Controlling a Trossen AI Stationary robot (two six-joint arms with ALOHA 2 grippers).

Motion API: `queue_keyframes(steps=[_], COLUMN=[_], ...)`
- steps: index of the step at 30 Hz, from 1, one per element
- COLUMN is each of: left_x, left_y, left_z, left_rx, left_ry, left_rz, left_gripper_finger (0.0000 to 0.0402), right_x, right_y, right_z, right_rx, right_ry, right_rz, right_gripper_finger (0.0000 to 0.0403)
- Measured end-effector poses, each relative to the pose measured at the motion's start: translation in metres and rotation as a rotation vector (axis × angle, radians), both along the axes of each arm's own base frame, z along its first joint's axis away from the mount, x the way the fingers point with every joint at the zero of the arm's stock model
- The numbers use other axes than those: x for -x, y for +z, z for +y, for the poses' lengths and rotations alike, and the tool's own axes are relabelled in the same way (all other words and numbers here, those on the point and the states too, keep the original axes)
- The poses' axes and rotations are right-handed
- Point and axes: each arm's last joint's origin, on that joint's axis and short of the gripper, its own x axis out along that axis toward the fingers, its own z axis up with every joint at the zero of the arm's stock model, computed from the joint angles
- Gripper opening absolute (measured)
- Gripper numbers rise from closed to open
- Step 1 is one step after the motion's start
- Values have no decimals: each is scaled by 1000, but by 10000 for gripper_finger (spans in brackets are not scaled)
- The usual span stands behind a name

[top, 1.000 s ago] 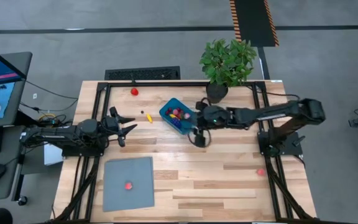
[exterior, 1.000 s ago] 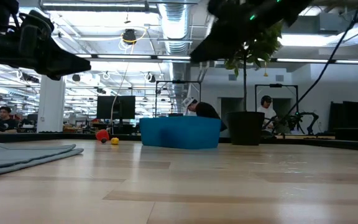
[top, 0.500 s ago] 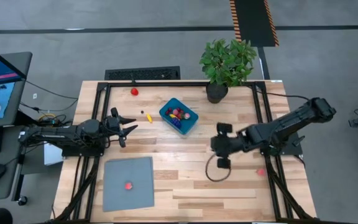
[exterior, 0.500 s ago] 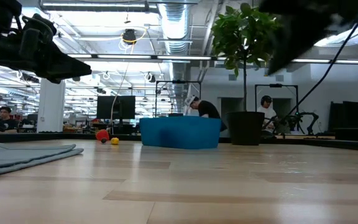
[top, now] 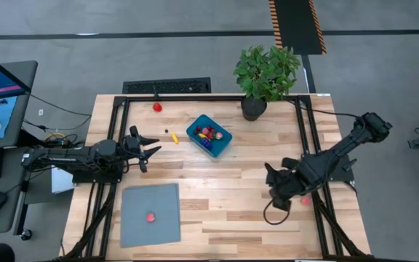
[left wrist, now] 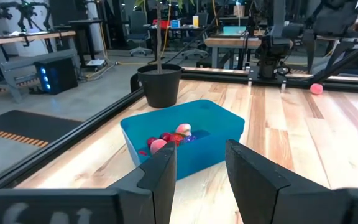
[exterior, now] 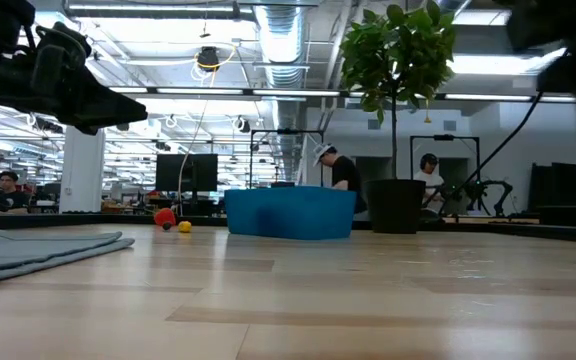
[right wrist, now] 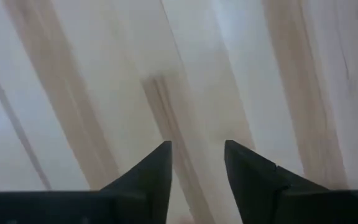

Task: Pick and placing Produce into tupperware
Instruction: Put the right apricot into the container

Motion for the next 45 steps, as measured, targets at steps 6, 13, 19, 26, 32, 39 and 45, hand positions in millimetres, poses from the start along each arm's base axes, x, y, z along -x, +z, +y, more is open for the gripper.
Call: queue_keyframes(steps=[6, 13, 19, 26, 32, 39, 45], left_x=[0, 0, 0, 0, 0, 0, 0], left_y=[0, 0, 0, 0, 0, 0, 0], left_z=[0, 0, 0, 0, 0, 0, 0], left_rx=[20, 43, 61, 64, 67, 77, 93], left_ry=[2, 1, 0, 0, 1, 1, 2], left_rz=[-7, -15, -21, -22, -22, -26, -31], left_gripper_finger=[130, 130, 130, 130, 130, 130, 130], right_x=[20, 37, 48, 62, 67, 69, 75], right_y=[-1, -5, -12, -30, -32, -34, -52], right_z=[3, 15, 26, 30, 35, 34, 31], right_rx=[11, -29, -50, -70, -69, -58, -83], right_ry=[-96, -224, -281, -352, -366, -408, -411], right_rz=[162, 265, 270, 340, 323, 329, 385], right_gripper_finger=[226, 253, 253, 253, 253, 253, 253])
